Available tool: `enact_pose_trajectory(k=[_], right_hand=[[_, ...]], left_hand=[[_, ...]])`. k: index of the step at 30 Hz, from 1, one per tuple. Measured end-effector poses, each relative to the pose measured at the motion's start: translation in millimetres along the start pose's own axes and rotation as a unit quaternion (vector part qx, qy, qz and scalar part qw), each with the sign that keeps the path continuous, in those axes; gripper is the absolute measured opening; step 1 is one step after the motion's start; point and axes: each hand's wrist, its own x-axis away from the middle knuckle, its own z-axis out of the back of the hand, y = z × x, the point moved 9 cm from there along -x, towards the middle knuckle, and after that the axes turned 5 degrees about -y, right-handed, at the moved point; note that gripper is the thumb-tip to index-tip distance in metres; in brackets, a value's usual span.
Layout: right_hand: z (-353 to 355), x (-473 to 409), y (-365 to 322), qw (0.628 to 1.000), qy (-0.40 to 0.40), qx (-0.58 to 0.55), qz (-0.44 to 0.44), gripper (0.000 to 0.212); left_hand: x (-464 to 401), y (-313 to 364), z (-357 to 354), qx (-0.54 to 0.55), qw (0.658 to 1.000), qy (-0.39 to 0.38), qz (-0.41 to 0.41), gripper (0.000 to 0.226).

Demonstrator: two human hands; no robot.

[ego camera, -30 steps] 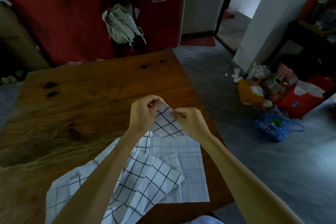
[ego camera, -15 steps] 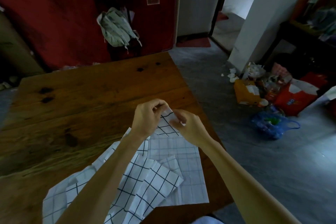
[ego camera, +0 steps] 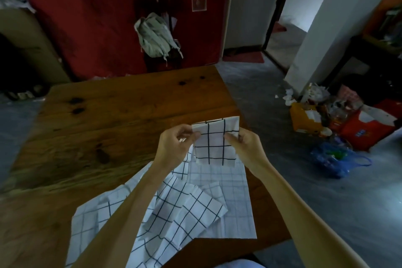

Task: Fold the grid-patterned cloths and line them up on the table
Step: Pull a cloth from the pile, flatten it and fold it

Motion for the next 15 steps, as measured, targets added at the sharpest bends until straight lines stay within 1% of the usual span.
enact_pose_trajectory(k=[2,5,7,13,15], right_hand=[[-5,9,1,1.000,-0.001,-0.020,-0.005,0.007],[-6,23,0,0.999,0.017,-0.040,-0.005,0.011],[-5,32,4,0.998,0.036,-0.044,-0.015,0.009],[8,54,22,0.993,0.085,-0.054,-0.062,0.007],[15,60,28,0.991,0.096,-0.052,-0.072,0.008]], left_hand=[[9,-2,4,0.018,1.000,0.020,0.005,0.004],[20,-8,7,0.054,0.998,0.044,0.008,0.015],[27,-12,3,0.079,0.996,0.041,0.016,0.019],[47,-17,-27,0.107,0.993,0.021,0.042,0.002],[51,-18,-36,0.108,0.992,0.030,0.050,0.006]])
